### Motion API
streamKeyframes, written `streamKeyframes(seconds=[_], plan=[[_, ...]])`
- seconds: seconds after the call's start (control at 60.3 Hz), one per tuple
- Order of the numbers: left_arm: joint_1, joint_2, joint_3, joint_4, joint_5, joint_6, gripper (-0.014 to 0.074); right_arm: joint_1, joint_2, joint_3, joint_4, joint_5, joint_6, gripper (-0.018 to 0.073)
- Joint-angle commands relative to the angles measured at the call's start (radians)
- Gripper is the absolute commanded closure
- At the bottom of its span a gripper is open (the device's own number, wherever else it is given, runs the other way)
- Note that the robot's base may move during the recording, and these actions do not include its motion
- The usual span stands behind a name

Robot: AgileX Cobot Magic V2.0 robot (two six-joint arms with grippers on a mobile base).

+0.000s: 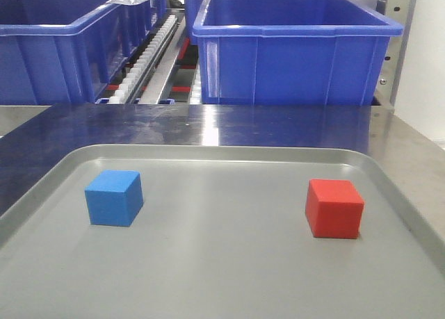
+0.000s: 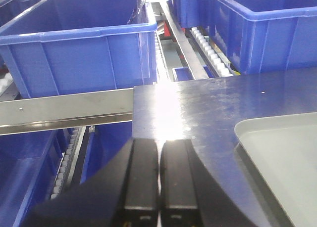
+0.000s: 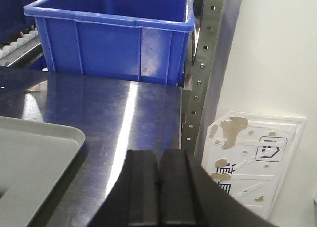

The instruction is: Sort and place red and blue blocks on shelf

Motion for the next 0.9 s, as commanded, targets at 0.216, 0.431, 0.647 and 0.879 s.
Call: streamKeyframes(seconds=[0.216,0.431,0.647,0.879], plan=[[0.001,-0.017,0.044,-0.001,-0.083,0.001,0.0472,-0.006,-0.020,-0.020,0.002,-0.084,-0.007,0.0501],[0.001,-0.017,0.044,-0.001,-0.083,0.001,0.0472,-0.006,-0.020,-0.020,0.002,-0.084,-0.007,0.0501],[0.001,-0.017,0.044,-0.001,-0.083,0.001,0.0472,-0.006,-0.020,-0.020,0.002,-0.084,-0.007,0.0501],[0.001,-0.017,0.044,-0.001,-0.083,0.001,0.0472,-0.006,-0.020,-0.020,0.002,-0.084,-0.007,0.0501]])
